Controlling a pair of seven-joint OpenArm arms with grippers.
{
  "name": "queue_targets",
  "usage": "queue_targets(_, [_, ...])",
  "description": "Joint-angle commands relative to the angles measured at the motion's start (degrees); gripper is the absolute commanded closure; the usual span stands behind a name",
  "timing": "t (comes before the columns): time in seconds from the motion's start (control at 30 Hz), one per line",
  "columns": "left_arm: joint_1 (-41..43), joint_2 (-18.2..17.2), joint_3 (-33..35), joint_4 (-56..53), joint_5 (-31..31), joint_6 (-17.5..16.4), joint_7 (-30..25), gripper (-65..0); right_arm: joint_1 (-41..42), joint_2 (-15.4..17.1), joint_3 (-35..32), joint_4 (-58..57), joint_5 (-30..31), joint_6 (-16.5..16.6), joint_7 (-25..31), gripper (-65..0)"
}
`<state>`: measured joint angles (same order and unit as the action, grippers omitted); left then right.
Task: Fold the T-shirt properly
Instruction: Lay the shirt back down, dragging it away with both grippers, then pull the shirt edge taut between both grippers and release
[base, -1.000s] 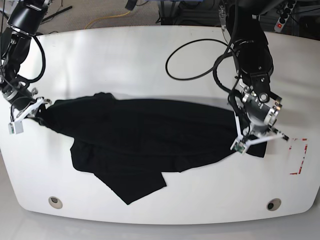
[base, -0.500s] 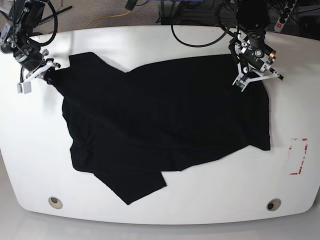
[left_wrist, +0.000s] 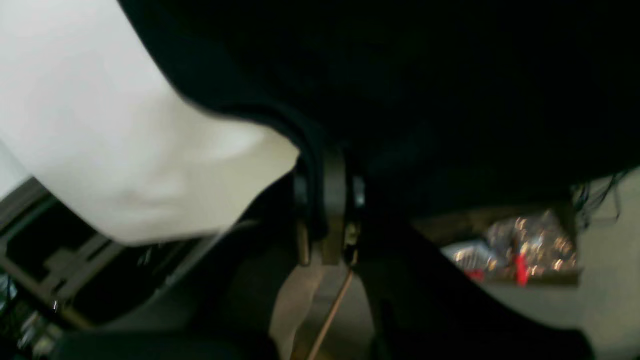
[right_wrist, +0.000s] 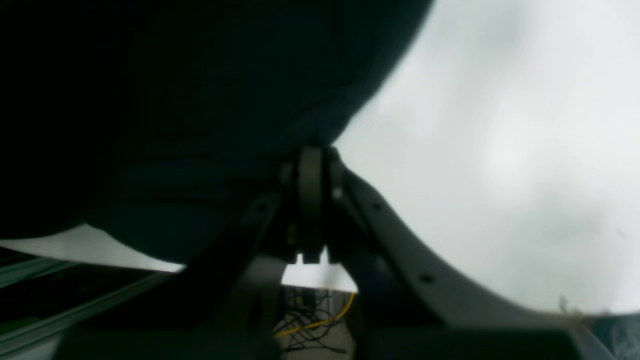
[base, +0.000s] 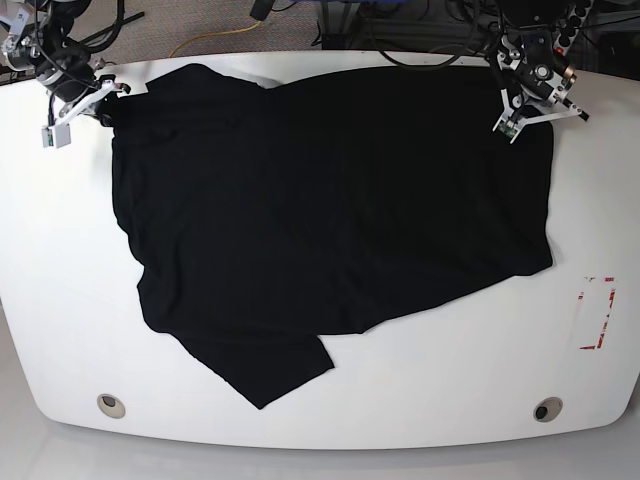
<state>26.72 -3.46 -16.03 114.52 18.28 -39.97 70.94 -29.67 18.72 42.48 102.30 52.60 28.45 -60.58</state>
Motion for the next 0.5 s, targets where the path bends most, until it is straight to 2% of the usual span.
queue_targets(0.0, [1.5, -2.3, -0.9, 1.0, 1.1, 0.0, 0.6, -0.8, -1.2, 0.3, 0.9, 1.4, 1.2, 0.2, 1.0, 0.0])
queue_targets(0.2, [3.8, -4.8, -5.6, 1.0, 1.0, 0.0, -3.3, -0.8, -4.5, 0.0, 1.0, 1.4, 1.2, 0.4, 1.0, 0.0])
queue_targets(0.47, [1.6, -4.0, -5.8, 1.0, 0.8, 0.0, -4.3, -0.8, -5.1, -0.9, 1.0, 2.2, 2.0, 0.6, 1.0, 0.0])
